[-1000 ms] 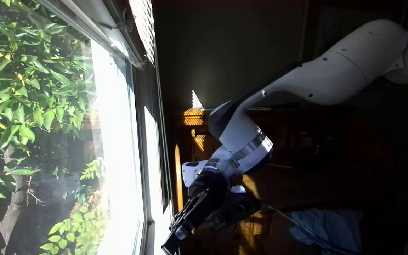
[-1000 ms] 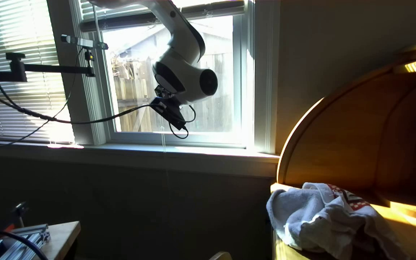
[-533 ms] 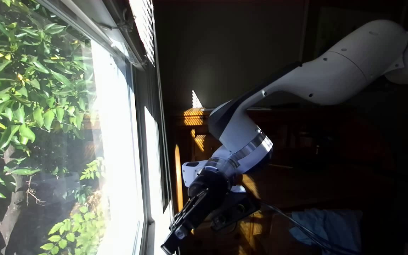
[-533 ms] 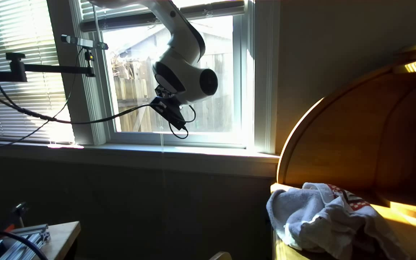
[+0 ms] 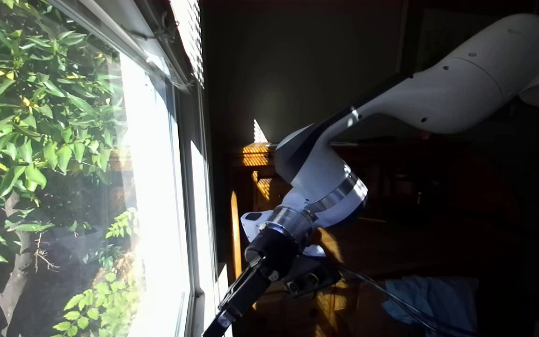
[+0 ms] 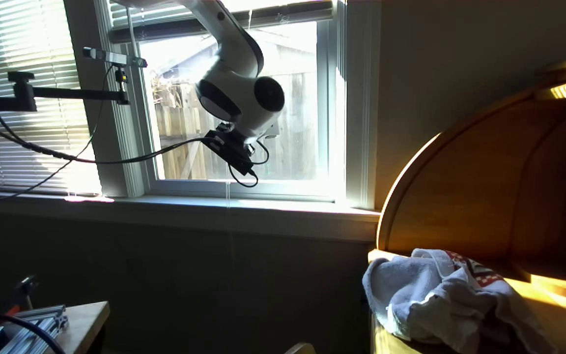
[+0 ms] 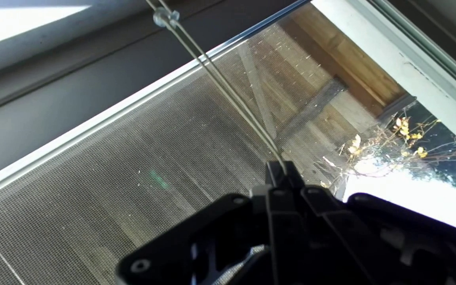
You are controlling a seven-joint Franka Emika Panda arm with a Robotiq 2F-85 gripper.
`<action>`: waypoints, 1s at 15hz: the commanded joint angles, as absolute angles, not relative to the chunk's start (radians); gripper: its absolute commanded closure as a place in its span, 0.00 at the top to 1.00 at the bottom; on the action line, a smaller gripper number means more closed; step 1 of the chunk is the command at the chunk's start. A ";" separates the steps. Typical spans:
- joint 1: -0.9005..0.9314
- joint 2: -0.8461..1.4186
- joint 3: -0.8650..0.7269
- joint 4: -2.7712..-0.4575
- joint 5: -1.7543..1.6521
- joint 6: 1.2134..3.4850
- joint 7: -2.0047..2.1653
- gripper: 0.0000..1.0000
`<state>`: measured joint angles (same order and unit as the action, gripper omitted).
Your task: Close the curtain
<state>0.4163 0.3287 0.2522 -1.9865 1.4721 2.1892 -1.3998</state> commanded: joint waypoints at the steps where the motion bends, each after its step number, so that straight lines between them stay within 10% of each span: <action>1: 0.454 0.302 0.275 -2.060 1.393 2.334 -1.290 0.00; 15: 0.434 0.267 0.326 -2.125 1.453 2.251 -1.175 0.00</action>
<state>0.4262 0.2845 0.3130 -2.0642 1.4936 2.2453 -1.1706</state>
